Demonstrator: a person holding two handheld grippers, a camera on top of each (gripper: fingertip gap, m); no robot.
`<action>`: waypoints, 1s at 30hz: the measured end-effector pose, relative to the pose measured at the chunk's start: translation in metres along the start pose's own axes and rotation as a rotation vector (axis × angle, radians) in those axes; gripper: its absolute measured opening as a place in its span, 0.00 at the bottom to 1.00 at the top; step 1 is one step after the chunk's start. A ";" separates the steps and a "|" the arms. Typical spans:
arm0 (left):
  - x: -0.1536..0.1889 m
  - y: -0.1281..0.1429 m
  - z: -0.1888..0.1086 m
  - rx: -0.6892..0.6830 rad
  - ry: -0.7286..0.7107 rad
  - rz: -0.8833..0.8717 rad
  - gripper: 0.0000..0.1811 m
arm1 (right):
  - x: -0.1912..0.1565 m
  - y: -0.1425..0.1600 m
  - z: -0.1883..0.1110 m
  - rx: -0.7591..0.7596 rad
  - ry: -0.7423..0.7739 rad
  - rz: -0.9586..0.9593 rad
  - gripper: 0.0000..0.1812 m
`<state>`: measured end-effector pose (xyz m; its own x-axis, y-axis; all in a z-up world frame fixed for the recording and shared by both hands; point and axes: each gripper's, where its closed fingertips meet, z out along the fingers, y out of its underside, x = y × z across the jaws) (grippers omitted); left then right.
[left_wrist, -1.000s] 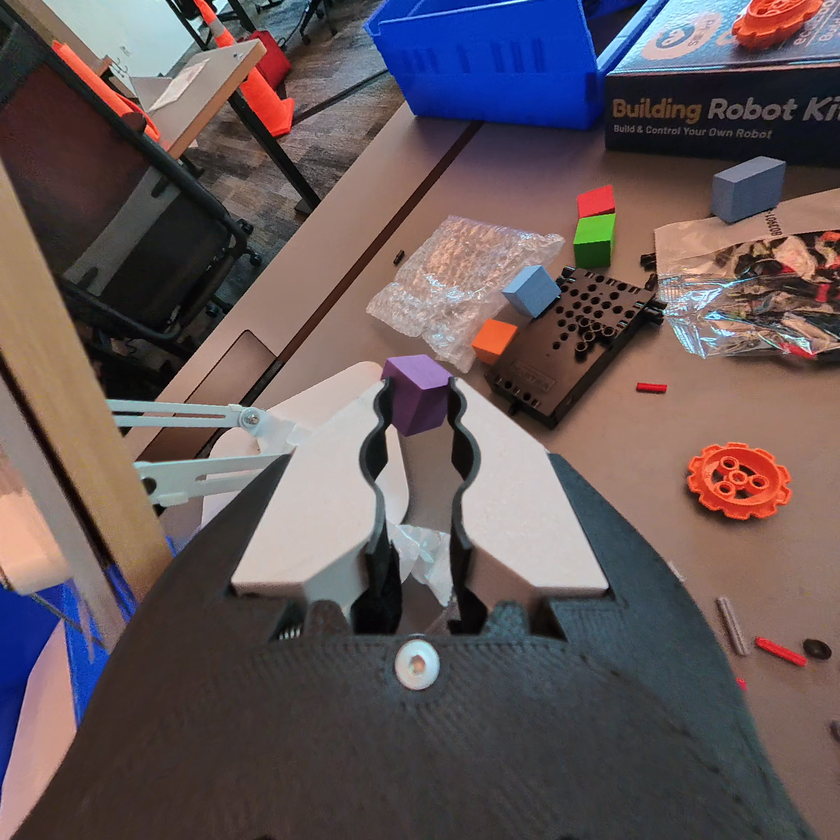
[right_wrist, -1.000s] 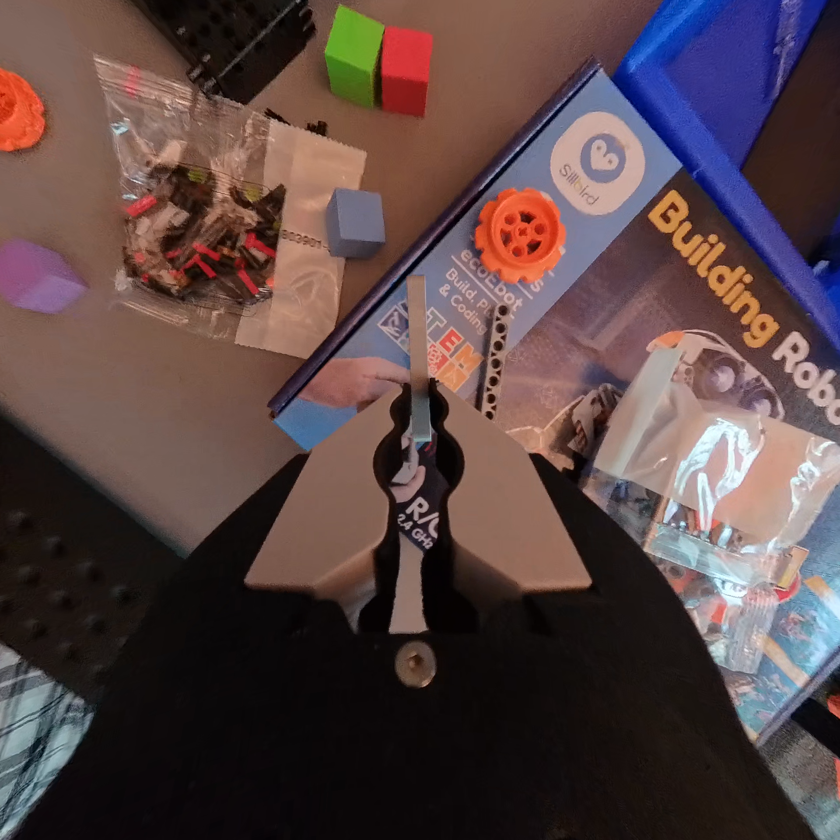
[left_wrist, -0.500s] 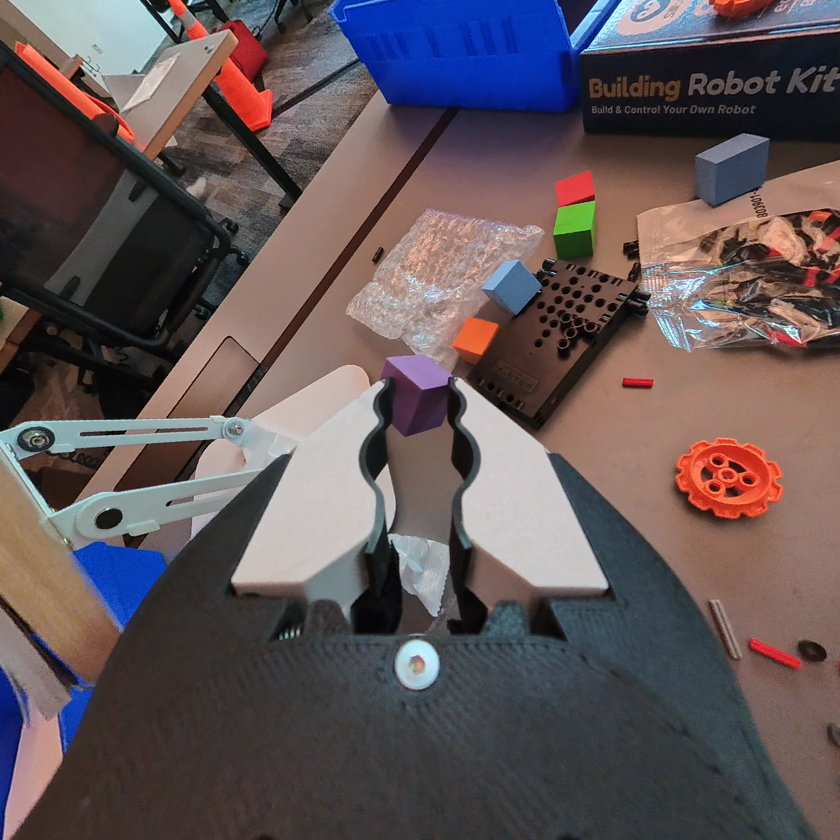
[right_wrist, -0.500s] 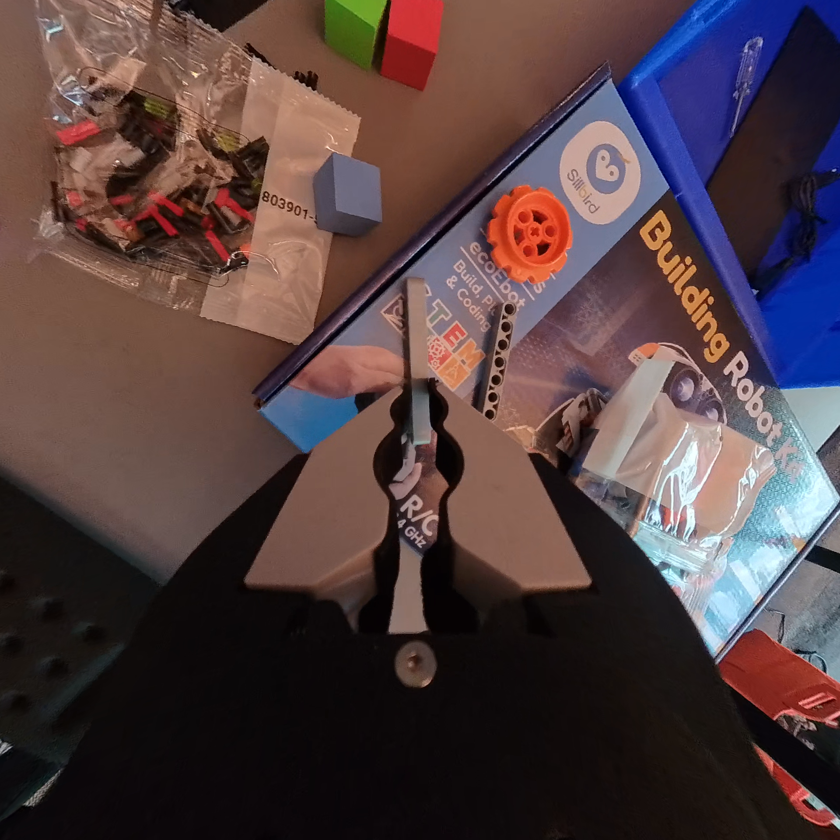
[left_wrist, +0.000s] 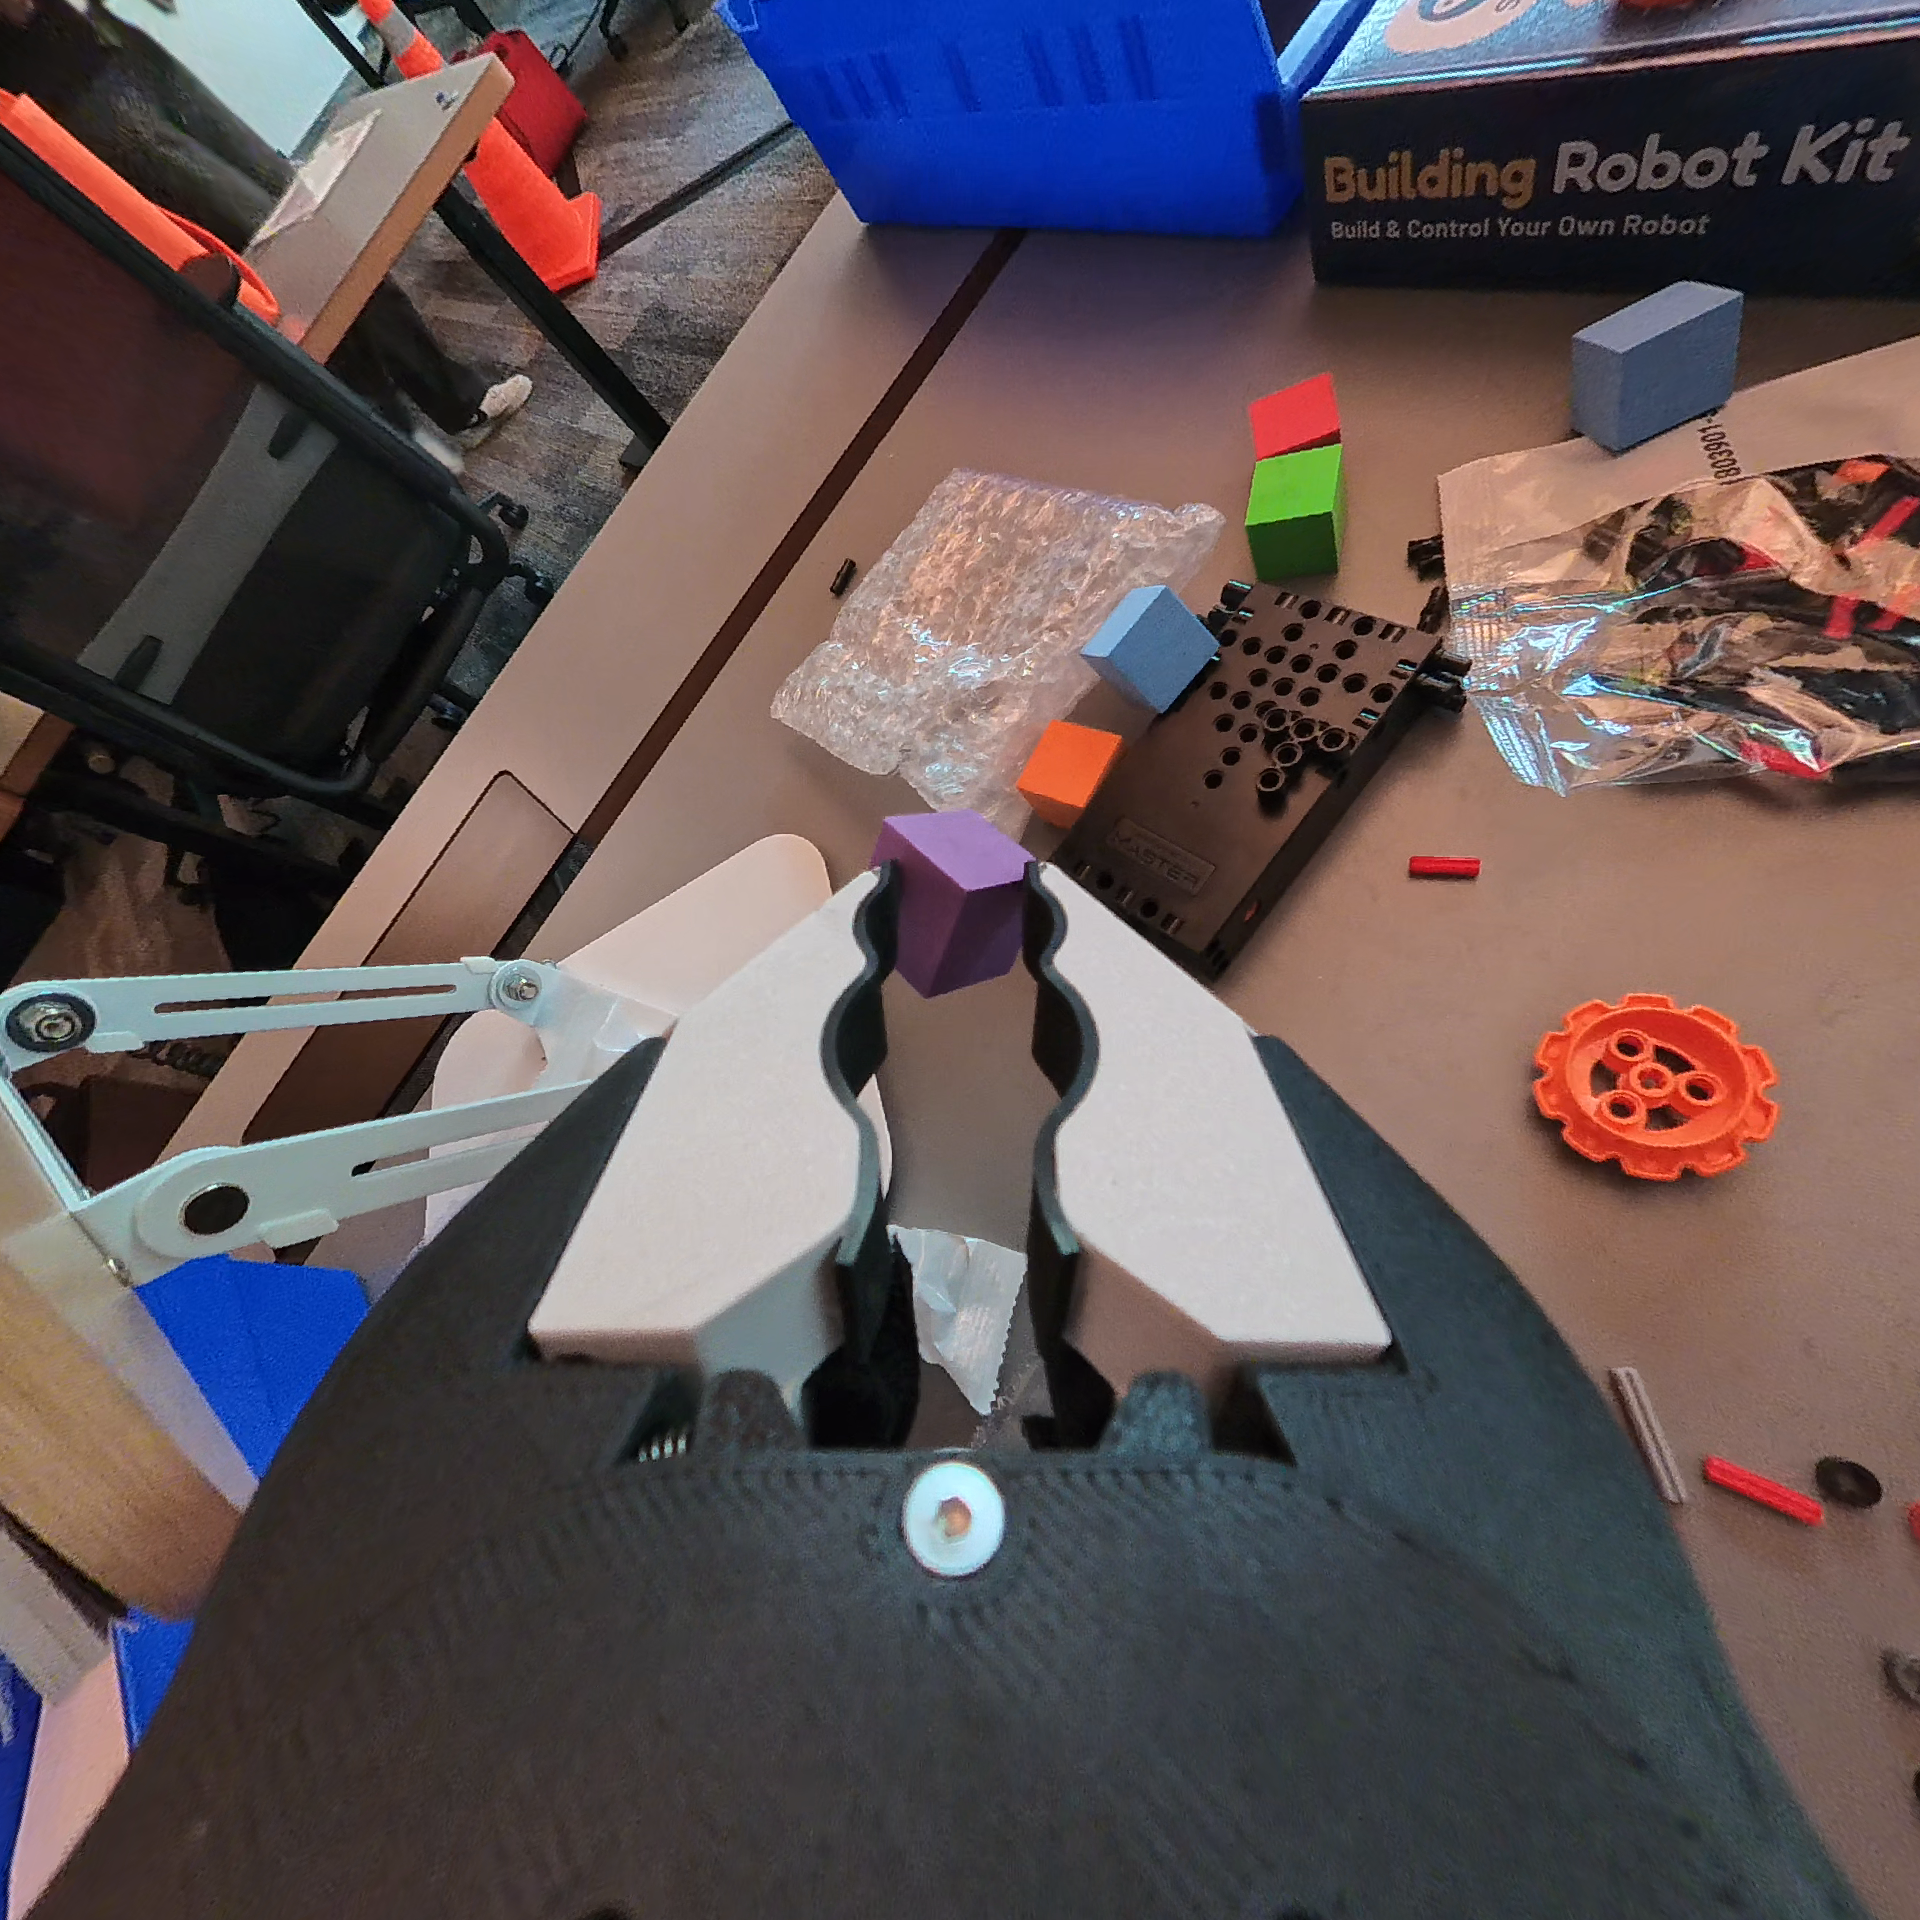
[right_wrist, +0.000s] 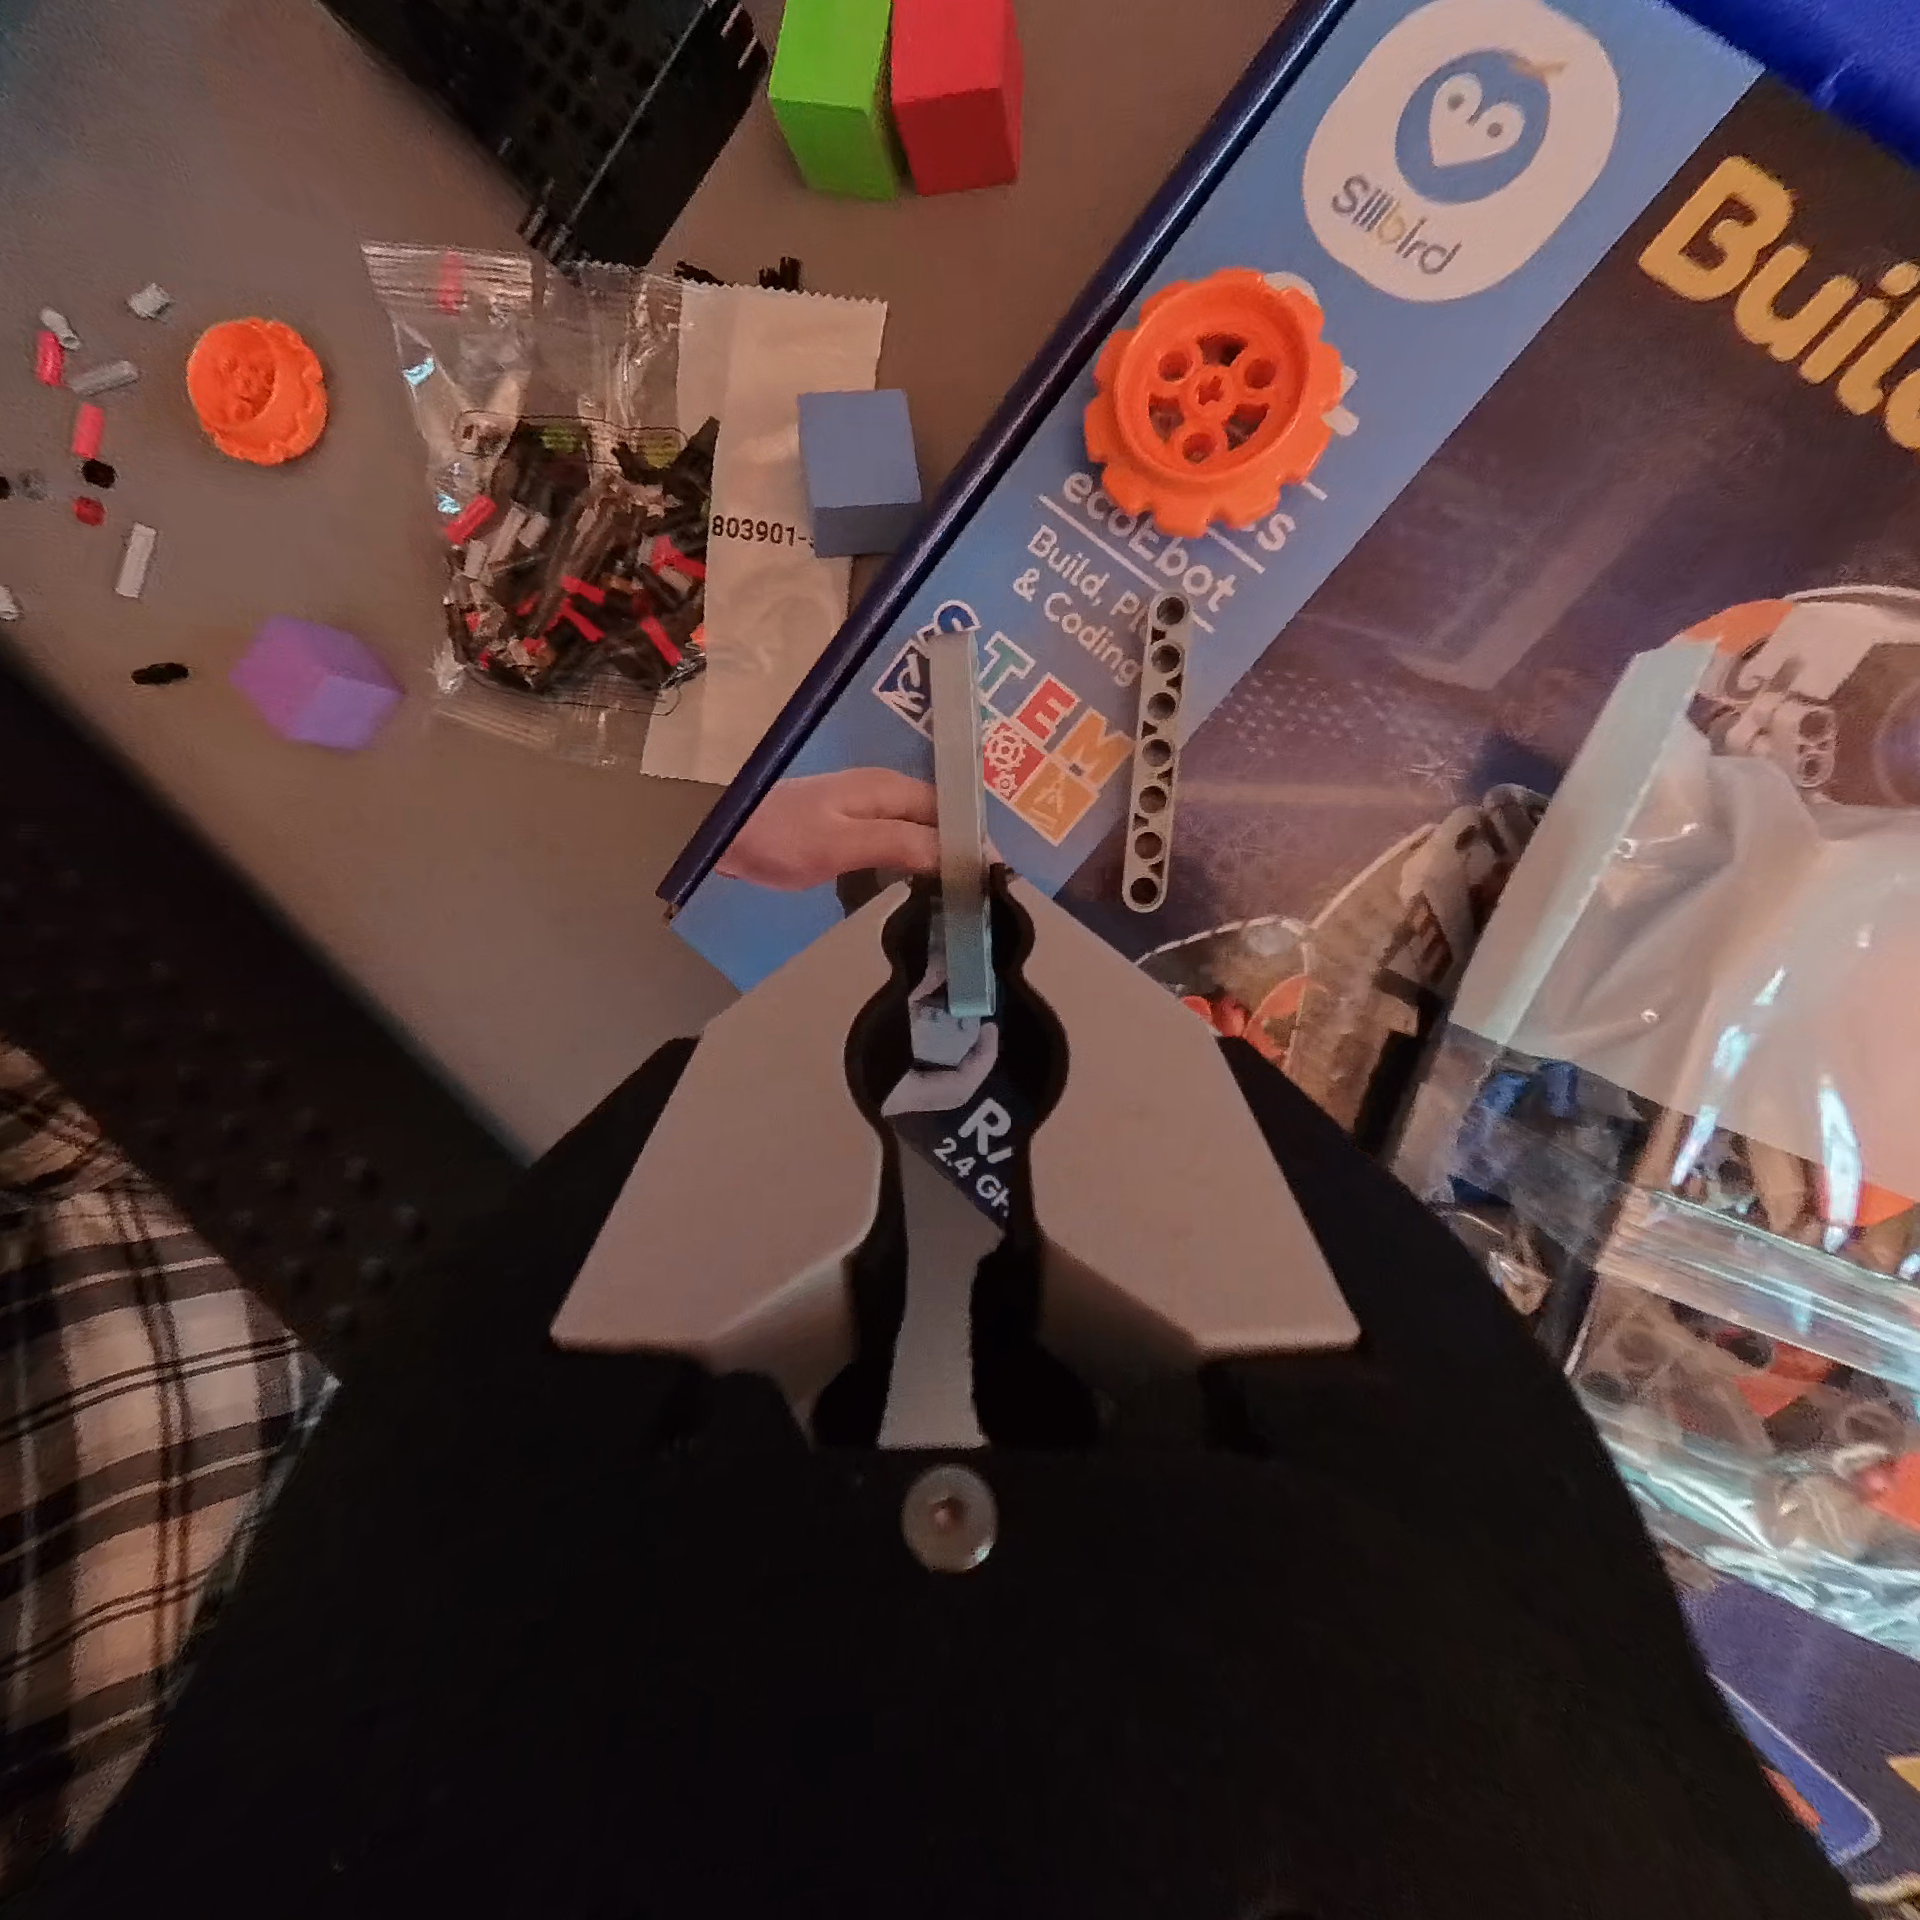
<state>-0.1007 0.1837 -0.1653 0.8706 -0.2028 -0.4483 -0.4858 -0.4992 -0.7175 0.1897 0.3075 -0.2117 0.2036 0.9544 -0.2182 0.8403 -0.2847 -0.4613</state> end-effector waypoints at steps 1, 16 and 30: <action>0.000 0.000 0.000 0.000 0.000 -0.001 0.12 | 0.002 -0.001 -0.001 0.009 0.026 -0.008 0.06; 0.004 -0.001 0.004 -0.004 0.010 0.009 0.12 | 0.007 -0.003 -0.006 0.010 0.218 -0.234 0.00; 0.007 -0.002 0.005 -0.008 0.014 0.022 0.12 | 0.000 -0.006 0.004 0.033 0.248 -0.292 0.03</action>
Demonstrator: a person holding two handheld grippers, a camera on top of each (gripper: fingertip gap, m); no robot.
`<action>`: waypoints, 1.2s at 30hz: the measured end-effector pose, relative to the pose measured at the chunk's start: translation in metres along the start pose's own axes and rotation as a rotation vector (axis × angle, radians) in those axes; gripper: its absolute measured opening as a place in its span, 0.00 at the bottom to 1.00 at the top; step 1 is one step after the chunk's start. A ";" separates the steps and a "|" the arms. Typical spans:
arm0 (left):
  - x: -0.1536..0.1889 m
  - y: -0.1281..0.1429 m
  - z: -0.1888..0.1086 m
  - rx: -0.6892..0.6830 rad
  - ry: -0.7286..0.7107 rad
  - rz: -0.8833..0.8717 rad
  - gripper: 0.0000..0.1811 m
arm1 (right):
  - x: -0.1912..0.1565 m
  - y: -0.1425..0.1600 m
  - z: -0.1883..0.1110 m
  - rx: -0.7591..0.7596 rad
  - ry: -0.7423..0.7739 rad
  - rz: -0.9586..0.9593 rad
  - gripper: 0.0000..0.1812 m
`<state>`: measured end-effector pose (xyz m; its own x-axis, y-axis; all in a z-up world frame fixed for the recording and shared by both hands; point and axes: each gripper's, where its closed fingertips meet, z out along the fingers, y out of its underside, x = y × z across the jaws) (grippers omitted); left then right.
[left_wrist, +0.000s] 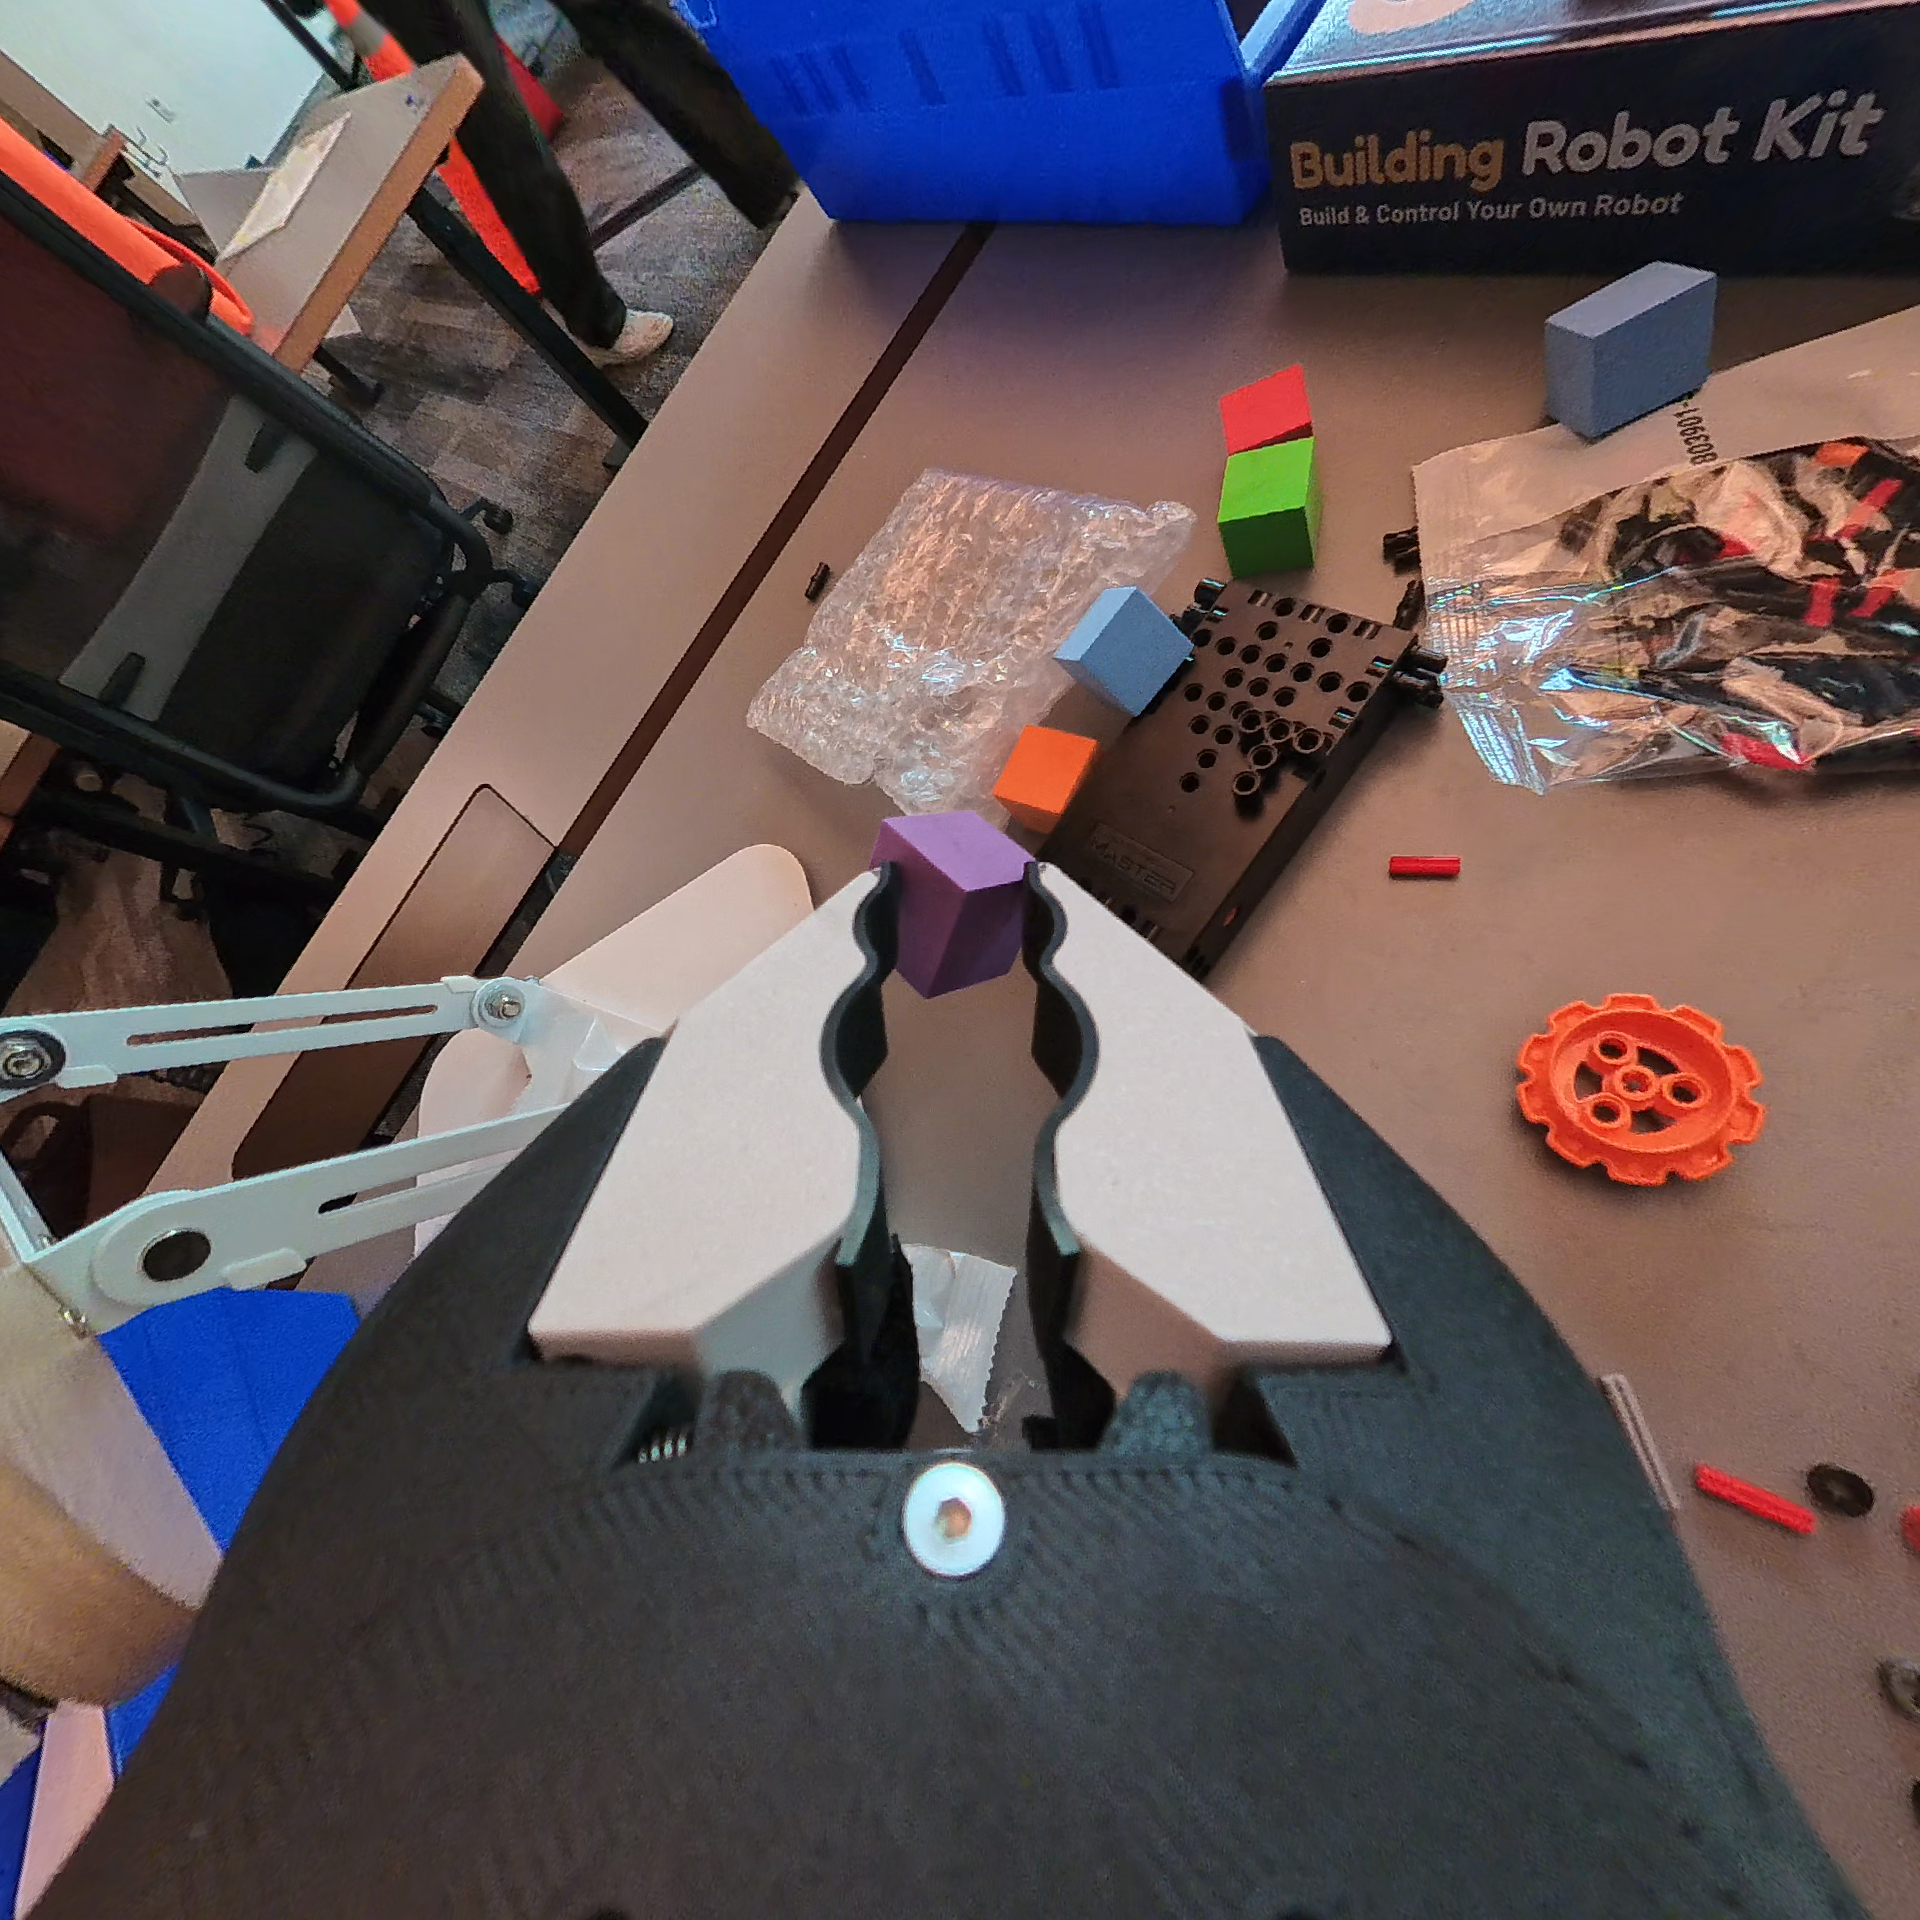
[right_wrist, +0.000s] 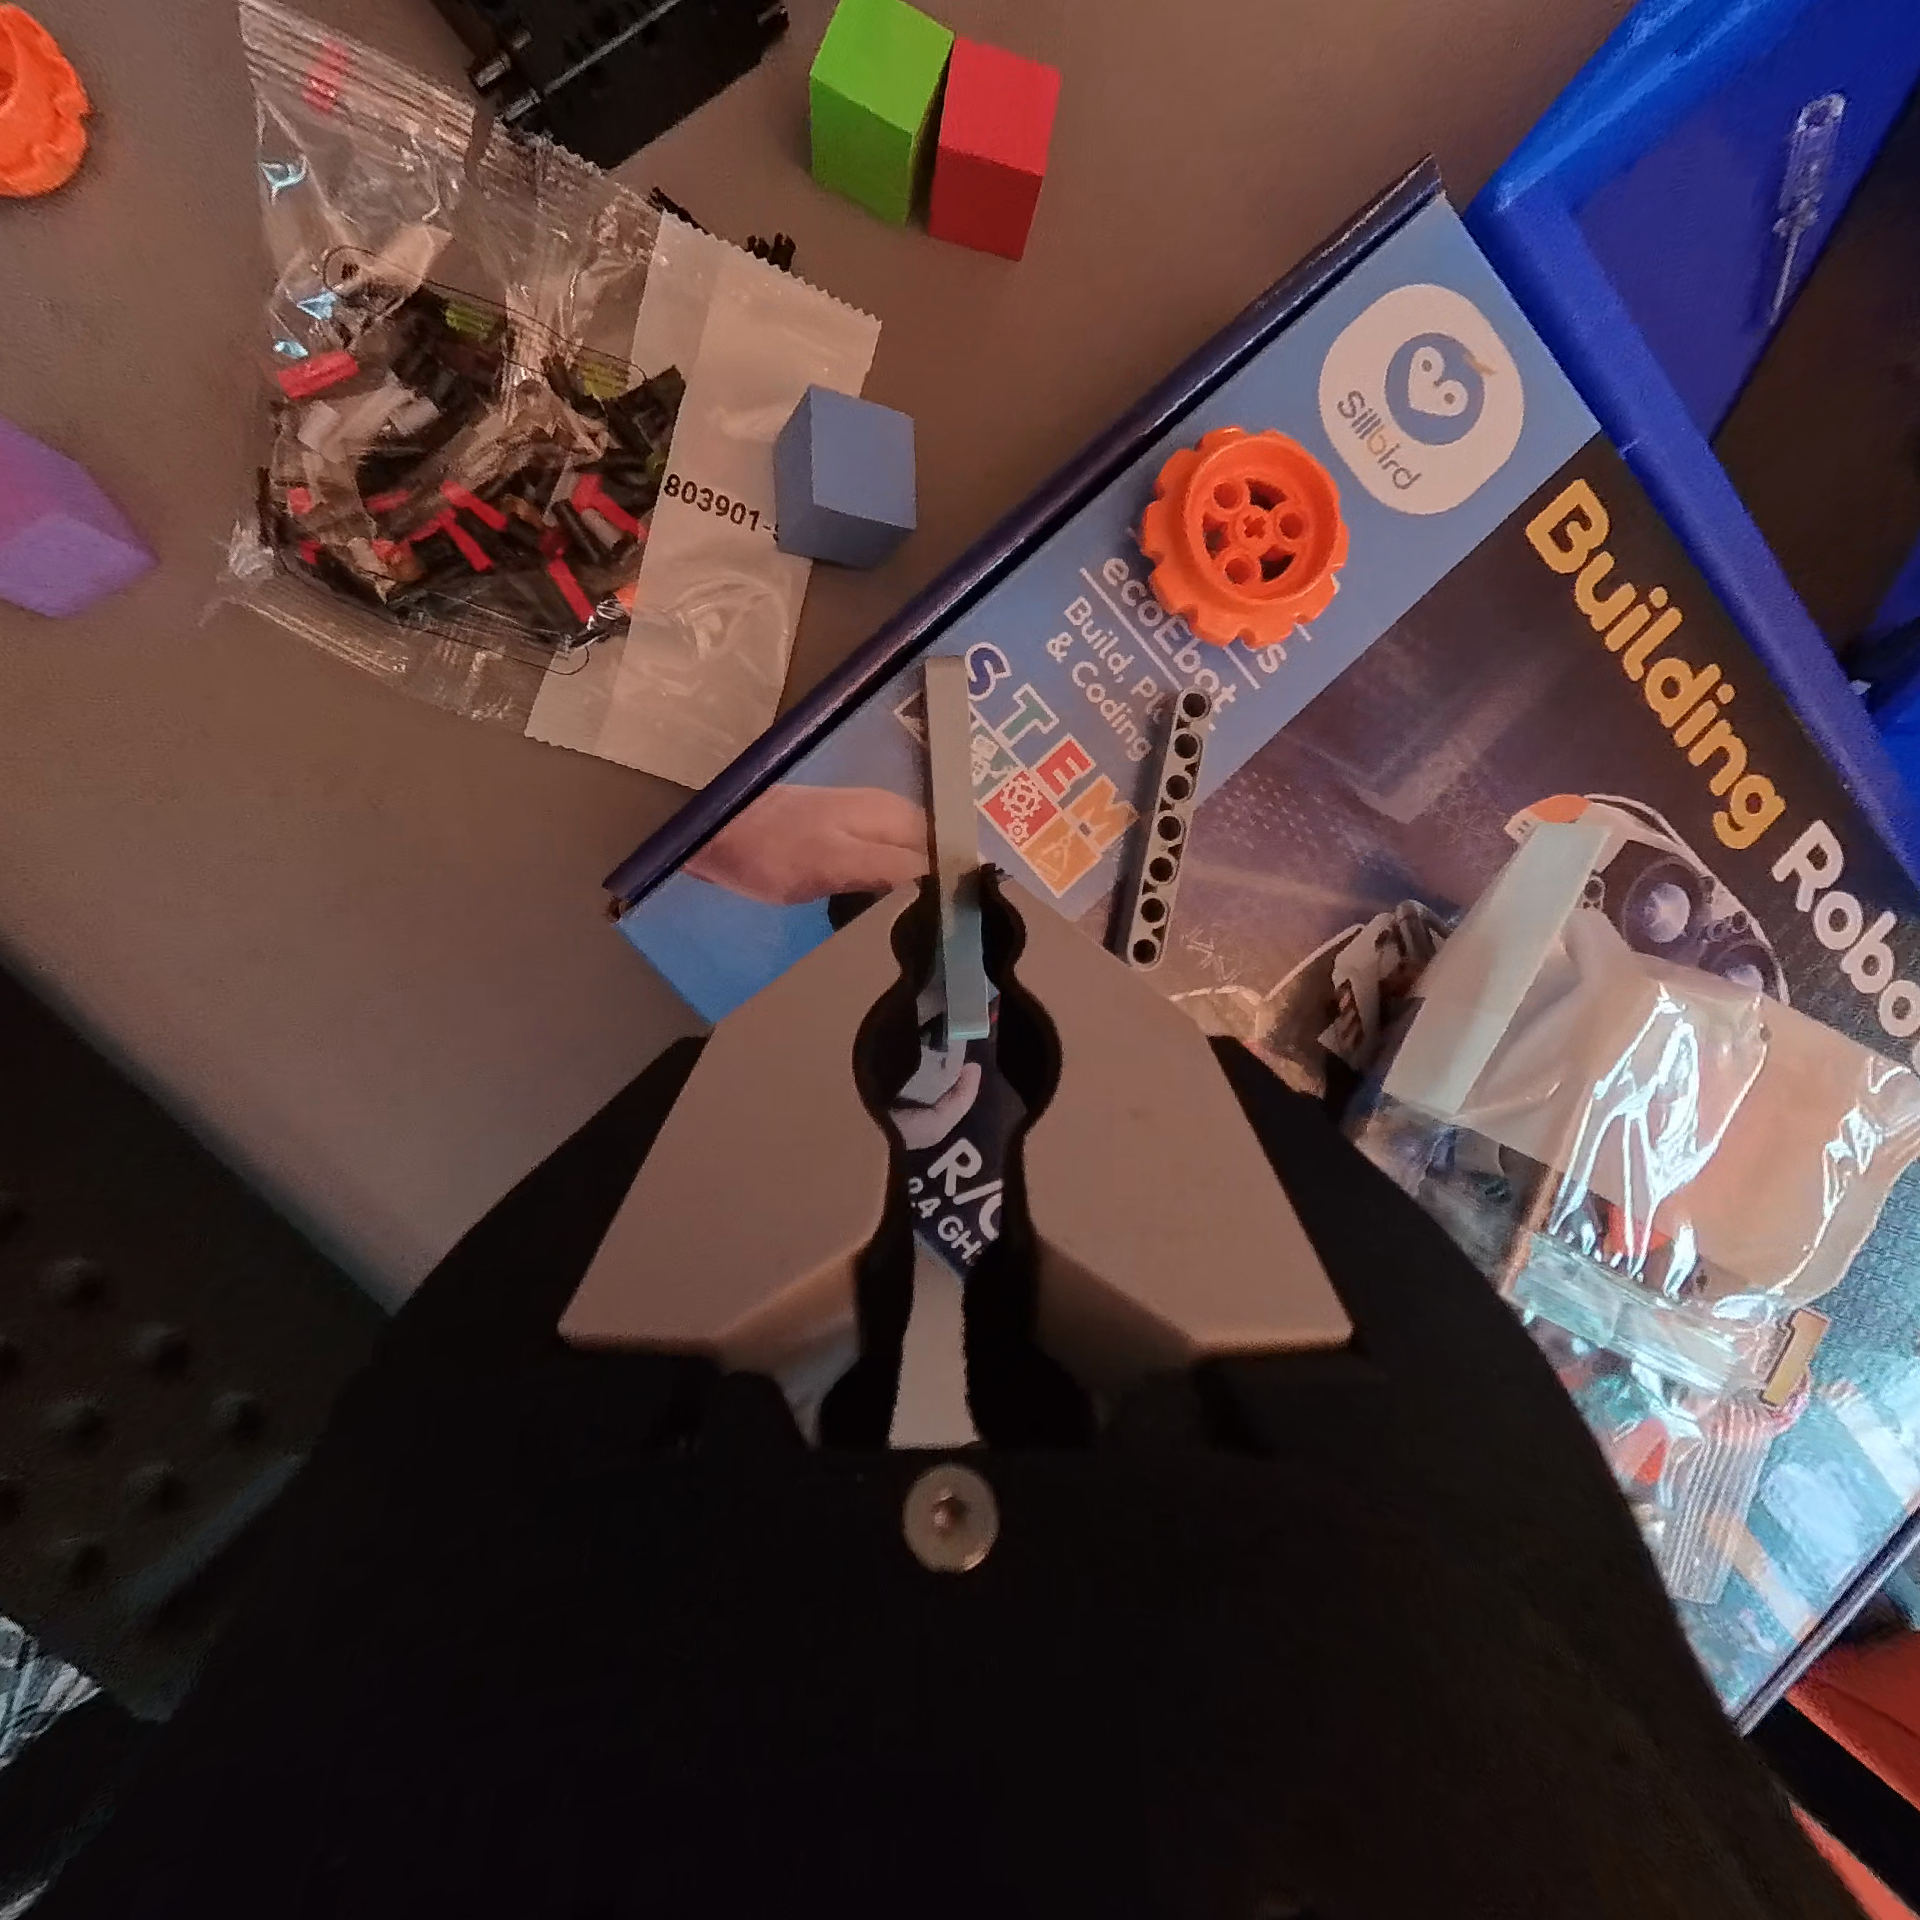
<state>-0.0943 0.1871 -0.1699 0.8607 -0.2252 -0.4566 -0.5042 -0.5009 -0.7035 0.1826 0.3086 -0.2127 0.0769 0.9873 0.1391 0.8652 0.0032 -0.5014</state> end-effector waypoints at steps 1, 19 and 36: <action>0.000 0.000 0.000 -0.001 0.001 0.001 0.12 | 0.000 0.001 -0.001 0.000 -0.005 0.014 0.03; 0.007 -0.004 0.003 0.003 0.018 0.016 0.12 | 0.007 0.007 -0.007 -0.076 0.348 -0.258 0.06; 0.010 -0.004 0.005 -0.003 0.021 0.026 0.12 | -0.001 0.006 -0.005 0.028 0.171 -0.100 0.04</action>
